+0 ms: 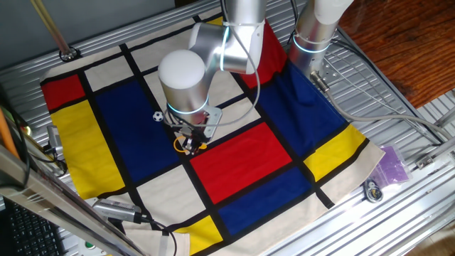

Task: Attach the bubble ring to the ball

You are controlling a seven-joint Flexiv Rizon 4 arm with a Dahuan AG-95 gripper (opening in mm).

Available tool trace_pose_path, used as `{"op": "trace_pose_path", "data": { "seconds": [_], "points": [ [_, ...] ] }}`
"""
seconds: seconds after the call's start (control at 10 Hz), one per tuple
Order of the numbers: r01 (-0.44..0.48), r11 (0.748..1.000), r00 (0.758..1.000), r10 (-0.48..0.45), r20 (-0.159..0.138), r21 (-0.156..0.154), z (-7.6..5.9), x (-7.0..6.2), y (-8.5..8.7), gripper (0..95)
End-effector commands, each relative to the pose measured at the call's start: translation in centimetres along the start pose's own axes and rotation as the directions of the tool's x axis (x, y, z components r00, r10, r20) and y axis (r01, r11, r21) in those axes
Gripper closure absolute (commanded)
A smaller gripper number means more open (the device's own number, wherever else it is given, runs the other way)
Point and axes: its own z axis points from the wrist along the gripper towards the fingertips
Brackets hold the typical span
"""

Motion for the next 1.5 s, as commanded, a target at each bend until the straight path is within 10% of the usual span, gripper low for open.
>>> {"op": "trace_pose_path", "data": {
  "seconds": [0.1, 1.5],
  "points": [
    [-0.005, 1.000, 1.000, 0.005, -0.006, 0.004, 0.13, 0.00, 0.01, 57.0],
    [0.019, 1.000, 1.000, -0.019, -0.023, 0.016, 0.23, -0.21, -0.15, 57.0]
  ]
}}
